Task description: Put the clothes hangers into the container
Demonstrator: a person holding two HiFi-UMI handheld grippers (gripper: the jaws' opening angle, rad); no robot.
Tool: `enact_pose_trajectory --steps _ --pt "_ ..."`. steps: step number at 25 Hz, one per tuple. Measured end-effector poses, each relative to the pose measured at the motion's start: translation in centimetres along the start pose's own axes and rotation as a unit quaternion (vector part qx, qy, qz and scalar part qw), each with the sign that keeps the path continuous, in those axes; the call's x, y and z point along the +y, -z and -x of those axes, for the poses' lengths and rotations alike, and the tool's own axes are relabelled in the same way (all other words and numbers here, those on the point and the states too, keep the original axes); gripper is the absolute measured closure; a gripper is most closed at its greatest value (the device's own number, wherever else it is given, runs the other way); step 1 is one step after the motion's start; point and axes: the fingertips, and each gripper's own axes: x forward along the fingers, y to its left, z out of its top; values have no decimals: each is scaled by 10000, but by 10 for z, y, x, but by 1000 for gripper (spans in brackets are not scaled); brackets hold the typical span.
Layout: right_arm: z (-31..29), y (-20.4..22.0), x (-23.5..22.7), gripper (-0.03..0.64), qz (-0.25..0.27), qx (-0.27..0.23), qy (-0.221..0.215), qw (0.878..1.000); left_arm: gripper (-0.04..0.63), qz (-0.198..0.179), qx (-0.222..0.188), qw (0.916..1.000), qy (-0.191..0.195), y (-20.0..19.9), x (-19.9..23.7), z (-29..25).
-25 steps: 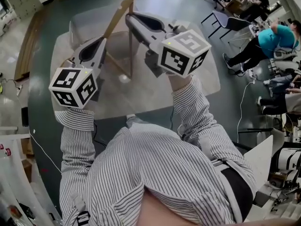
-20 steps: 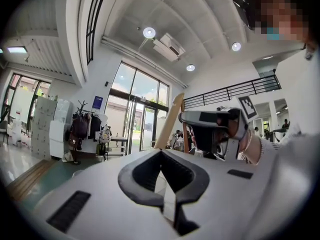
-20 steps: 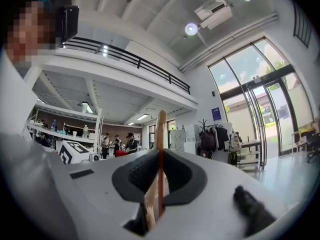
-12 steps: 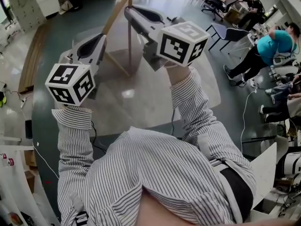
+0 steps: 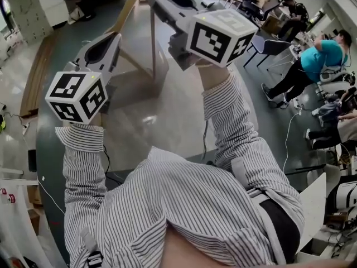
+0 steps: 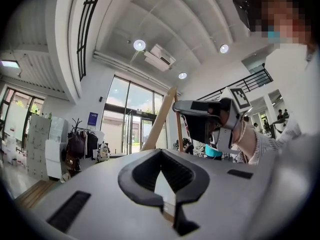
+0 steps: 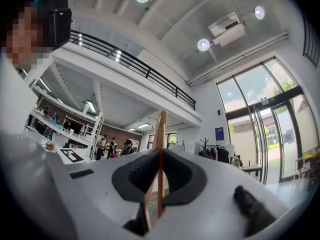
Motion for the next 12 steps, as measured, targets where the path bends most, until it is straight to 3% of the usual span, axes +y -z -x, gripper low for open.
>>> enact_pose_trajectory --steps 12 --pt "-29 -13 -34 583 122 -278 -87 9995 586 113 -192 9991 -367 1 26 -19"
